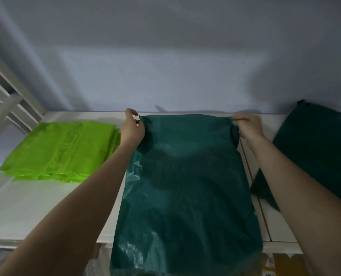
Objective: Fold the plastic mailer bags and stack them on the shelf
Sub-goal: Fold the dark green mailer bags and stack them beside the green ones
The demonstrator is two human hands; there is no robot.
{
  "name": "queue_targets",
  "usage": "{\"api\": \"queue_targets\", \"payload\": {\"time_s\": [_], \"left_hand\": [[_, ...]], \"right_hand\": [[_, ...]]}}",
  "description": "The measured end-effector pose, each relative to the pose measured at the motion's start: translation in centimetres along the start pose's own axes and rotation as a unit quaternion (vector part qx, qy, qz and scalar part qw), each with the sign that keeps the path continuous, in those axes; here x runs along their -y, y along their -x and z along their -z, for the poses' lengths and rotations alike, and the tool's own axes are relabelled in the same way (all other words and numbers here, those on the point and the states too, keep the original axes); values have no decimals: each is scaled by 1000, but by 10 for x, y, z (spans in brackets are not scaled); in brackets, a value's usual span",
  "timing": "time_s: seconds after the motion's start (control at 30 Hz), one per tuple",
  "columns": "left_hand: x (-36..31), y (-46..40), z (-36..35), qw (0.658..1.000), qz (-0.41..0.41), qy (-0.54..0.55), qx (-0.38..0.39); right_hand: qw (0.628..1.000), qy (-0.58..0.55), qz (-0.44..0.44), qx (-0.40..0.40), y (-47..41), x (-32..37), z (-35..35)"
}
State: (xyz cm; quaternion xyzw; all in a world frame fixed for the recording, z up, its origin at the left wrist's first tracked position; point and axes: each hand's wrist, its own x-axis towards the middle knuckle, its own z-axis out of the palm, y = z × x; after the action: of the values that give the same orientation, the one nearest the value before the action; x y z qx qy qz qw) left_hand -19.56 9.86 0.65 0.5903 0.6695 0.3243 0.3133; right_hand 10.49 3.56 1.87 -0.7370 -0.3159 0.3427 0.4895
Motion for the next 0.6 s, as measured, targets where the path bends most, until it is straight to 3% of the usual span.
{"api": "queue_targets", "payload": {"time_s": [0.3,0.43,0.6], "left_hand": [[1,-3,-2,999,-12,18,43],[-3,3,-3,994,-2,60,96],[2,10,-1,995,76,62,10]], "right_hand": [[997,-50,25,61,18,0,0],[988,-73,-20,135,15,-6,0],[996,56,-59,44,12,-16,10]]}}
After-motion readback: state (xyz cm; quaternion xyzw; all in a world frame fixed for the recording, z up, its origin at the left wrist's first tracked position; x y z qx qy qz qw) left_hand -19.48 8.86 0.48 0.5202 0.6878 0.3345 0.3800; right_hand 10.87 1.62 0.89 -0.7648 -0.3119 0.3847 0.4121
